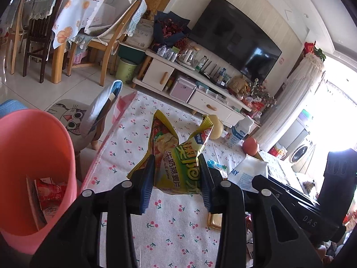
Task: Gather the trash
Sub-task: 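Carry the chips bag and bottle over the pink bucket and release both, then move both open grippers back over the table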
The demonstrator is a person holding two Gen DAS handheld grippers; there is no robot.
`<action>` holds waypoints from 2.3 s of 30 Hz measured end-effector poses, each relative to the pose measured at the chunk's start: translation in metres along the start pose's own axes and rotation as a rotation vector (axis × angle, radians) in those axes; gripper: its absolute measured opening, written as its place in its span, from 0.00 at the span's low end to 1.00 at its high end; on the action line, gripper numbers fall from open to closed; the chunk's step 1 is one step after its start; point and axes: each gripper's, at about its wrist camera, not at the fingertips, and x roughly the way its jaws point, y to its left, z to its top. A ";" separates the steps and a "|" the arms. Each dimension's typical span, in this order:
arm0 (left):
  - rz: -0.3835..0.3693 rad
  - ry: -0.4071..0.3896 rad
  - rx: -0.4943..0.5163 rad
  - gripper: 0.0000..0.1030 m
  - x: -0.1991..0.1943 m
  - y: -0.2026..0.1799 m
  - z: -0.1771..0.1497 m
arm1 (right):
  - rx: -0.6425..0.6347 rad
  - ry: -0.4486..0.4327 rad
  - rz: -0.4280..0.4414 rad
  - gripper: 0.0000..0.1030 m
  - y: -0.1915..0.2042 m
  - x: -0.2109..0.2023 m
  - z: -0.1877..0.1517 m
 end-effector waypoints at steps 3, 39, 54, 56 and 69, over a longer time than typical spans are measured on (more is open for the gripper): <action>0.006 -0.039 -0.048 0.37 -0.015 0.018 0.009 | -0.017 -0.005 0.058 0.26 0.031 0.014 0.012; 0.380 -0.272 -0.280 0.83 -0.066 0.142 0.032 | -0.162 0.053 0.025 0.87 0.138 0.083 -0.015; 0.422 -0.139 -0.054 0.87 -0.035 0.077 0.023 | -0.244 -0.079 -0.275 0.95 0.081 0.002 -0.042; 0.421 -0.120 -0.020 0.87 -0.030 0.068 0.019 | -0.235 -0.084 -0.311 0.95 0.072 -0.007 -0.045; 0.467 -0.126 0.102 0.88 -0.019 0.023 -0.007 | -0.160 -0.099 -0.407 0.95 0.019 -0.048 -0.077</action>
